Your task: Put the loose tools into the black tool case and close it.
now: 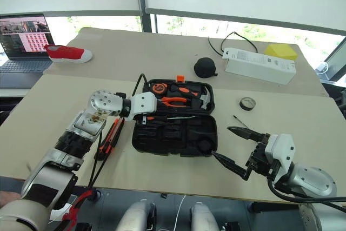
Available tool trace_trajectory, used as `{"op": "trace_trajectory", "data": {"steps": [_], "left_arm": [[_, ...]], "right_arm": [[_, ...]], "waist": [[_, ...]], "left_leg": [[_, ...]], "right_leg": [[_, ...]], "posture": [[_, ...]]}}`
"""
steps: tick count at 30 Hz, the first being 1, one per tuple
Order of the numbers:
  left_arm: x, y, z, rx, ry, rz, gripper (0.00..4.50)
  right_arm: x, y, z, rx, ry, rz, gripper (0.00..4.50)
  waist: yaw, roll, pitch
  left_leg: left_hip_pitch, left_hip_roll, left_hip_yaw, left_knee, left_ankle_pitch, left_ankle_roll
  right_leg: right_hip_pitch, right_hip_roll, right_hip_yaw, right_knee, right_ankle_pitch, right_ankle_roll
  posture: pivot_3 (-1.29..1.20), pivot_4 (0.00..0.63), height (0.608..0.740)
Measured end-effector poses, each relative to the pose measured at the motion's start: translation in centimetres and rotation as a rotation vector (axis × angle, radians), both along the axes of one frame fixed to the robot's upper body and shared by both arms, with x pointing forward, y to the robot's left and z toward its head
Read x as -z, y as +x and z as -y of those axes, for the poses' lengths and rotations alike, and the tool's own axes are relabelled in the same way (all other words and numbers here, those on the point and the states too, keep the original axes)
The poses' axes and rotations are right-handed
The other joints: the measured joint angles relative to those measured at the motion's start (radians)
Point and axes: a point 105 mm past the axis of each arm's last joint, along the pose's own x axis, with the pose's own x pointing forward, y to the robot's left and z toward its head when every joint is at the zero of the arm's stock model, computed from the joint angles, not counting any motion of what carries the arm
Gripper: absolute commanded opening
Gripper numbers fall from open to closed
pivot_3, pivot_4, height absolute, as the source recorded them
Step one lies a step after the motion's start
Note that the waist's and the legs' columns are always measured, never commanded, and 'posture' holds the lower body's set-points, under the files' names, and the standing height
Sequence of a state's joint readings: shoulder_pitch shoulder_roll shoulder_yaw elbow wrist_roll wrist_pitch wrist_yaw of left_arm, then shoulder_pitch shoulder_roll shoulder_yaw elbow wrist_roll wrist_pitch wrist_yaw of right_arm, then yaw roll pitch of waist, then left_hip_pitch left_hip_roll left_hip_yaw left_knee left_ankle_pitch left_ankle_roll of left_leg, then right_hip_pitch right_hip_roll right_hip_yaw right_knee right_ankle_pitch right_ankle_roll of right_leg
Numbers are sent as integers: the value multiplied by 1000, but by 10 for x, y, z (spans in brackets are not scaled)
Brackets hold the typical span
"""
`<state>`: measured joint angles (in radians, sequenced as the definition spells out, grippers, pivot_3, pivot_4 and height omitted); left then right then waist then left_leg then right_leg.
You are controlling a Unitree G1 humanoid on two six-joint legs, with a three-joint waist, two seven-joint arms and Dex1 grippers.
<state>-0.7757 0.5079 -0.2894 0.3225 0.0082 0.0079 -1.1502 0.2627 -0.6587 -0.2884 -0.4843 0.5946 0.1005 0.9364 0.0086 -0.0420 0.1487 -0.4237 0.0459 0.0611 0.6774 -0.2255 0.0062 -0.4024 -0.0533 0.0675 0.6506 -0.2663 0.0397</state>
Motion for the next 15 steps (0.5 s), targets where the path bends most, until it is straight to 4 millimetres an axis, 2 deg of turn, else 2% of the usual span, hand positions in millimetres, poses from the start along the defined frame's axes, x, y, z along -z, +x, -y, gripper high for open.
{"op": "trace_trajectory", "data": {"steps": [2,4,8,15], "left_arm": [[-4,1,-5,-18,-36,0,2310],[-4,5,-11,-66,-106,-40,1515],[13,8,-13,-118,-191,-132,67],[31,4,-1,-110,-180,-178,67]], "right_arm": [[1,-1,0,1,7,-9,4500],[4,-3,0,5,16,-19,4500],[5,-2,-1,26,49,-18,4500],[7,-2,-2,36,63,-24,4500]], "waist": [[-1,0,0],[1,0,0],[4,0,0],[3,0,0]], "left_leg": [[0,0,0,0,0,0],[0,0,0,0,0,0],[0,-1,0,1,0,0],[0,-1,0,1,0,0]], "right_leg": [[0,0,0,0,0,0],[0,0,0,0,0,0],[0,0,0,0,0,0],[0,0,0,1,0,0]], "posture": [[0,150,740],[0,150,740],[0,150,740],[0,150,740]]}}
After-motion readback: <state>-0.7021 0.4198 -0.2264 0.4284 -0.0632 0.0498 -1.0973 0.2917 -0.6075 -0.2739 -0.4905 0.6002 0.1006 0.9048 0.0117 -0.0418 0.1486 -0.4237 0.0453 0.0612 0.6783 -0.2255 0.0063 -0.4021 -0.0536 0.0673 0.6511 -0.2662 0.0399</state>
